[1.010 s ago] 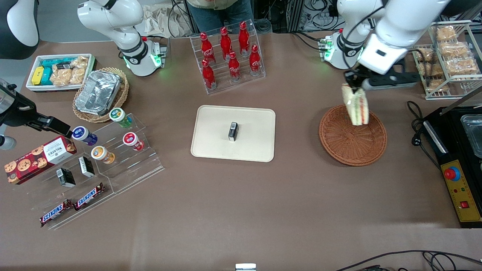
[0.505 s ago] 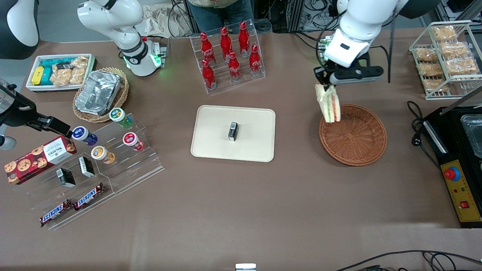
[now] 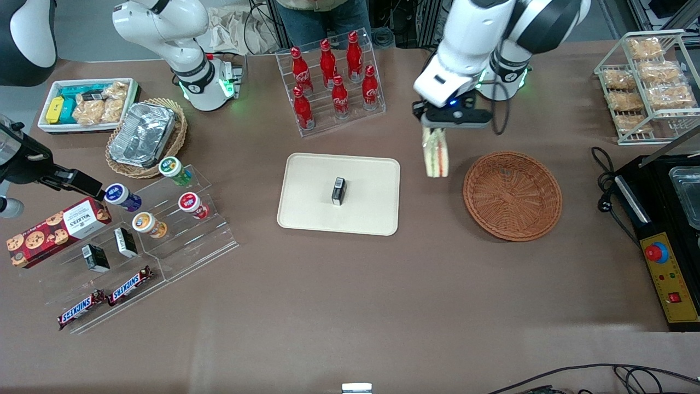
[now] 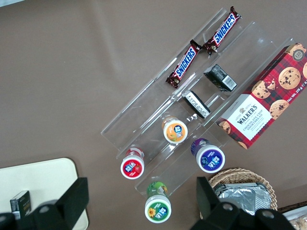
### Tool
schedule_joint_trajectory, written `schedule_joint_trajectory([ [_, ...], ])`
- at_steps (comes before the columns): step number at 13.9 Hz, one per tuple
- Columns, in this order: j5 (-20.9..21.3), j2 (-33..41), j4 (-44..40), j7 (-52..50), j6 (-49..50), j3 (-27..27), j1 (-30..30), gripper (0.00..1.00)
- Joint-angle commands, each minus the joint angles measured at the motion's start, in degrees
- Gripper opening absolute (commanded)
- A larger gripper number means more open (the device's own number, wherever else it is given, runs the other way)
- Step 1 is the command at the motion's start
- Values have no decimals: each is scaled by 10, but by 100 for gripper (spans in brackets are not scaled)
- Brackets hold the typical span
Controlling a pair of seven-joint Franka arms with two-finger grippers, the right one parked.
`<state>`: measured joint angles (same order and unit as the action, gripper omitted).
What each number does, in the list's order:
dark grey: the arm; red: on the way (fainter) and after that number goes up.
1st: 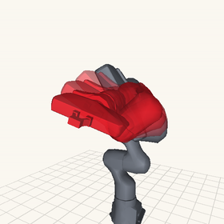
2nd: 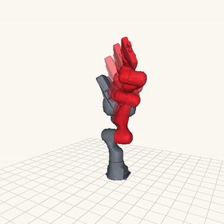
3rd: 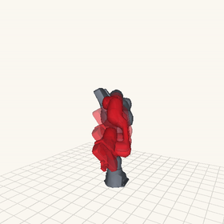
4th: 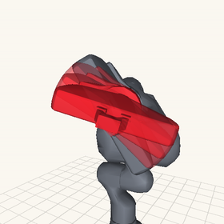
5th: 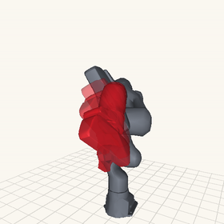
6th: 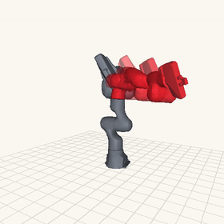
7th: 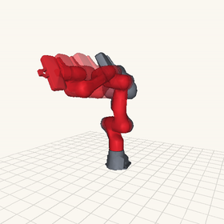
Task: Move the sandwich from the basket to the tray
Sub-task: 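Carry the held sandwich over to the white tray beside the black box, then lower the sandwich onto the tray and open the left gripper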
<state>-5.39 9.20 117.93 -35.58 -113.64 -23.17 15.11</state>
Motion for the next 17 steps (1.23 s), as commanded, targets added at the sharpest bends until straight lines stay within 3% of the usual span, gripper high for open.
schedule_joint_trajectory([
  [1,22,-38,1,-36,-43,5,35,0],
  [11,76,-209,0,-65,-202,7,97,0],
  [14,112,-247,2,-77,-237,7,103,0],
  [17,115,-275,3,-78,-263,8,105,0],
])
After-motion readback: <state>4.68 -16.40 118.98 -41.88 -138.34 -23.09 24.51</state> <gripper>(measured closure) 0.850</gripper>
